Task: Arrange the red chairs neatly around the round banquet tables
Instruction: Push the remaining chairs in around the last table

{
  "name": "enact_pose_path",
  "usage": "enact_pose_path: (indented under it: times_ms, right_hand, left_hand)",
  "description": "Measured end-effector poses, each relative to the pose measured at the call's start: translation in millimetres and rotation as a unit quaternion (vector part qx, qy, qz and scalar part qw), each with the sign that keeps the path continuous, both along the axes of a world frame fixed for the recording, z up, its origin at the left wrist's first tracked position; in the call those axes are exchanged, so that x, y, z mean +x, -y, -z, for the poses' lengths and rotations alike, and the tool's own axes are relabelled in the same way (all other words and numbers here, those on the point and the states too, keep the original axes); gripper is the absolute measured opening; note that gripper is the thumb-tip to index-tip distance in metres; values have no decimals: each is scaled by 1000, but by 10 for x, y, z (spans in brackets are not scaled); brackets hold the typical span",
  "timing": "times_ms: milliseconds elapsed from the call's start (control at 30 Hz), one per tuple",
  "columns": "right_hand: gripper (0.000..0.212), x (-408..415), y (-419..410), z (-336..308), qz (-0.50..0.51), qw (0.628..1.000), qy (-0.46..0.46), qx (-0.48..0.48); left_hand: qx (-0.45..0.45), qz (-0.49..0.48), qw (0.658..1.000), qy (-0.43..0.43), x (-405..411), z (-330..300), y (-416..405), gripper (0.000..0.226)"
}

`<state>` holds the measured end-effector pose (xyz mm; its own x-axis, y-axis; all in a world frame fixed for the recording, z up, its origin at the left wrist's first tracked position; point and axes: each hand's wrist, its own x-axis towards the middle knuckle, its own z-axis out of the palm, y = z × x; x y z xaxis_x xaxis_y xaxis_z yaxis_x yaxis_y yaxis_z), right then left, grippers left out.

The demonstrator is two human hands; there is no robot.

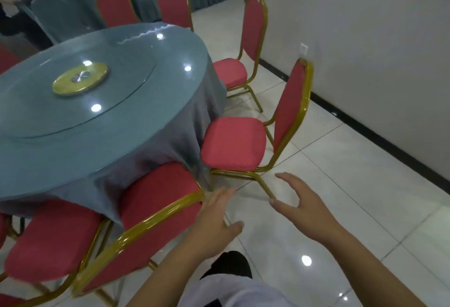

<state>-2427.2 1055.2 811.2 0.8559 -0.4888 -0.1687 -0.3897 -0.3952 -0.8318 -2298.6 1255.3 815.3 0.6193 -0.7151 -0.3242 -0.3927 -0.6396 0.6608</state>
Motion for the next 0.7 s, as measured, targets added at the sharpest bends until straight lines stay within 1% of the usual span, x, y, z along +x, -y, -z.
enact_pose_path:
  times_ms: [133, 267, 367, 467, 600, 700]
  right_hand:
    - [56, -2, 472, 38, 38, 999, -3, -7]
    - [59, 158, 1052, 75, 46, 998, -25, -19]
    - [61, 384, 1594, 49, 45, 997, -53, -34]
    - [65, 686, 2198, -87, 42, 994, -84, -53]
    - [69, 1187, 2974, -304, 22, 988, -127, -86]
    - [71, 1521, 3466, -385, 14, 984, -141, -106]
  left_hand:
    - [9, 25, 1000, -1, 161, 89, 640, 82]
    - [-8, 45, 998, -46, 373, 258, 1419, 89]
    - [4, 45, 997, -66, 659, 362, 2122, 95]
    - [-3, 28, 996, -83, 1030, 409, 2848, 103]
    - [-17, -9, 991, -132, 1491, 458, 3681, 108]
    - [-23, -25, 992, -124, 1769, 568, 4186, 111]
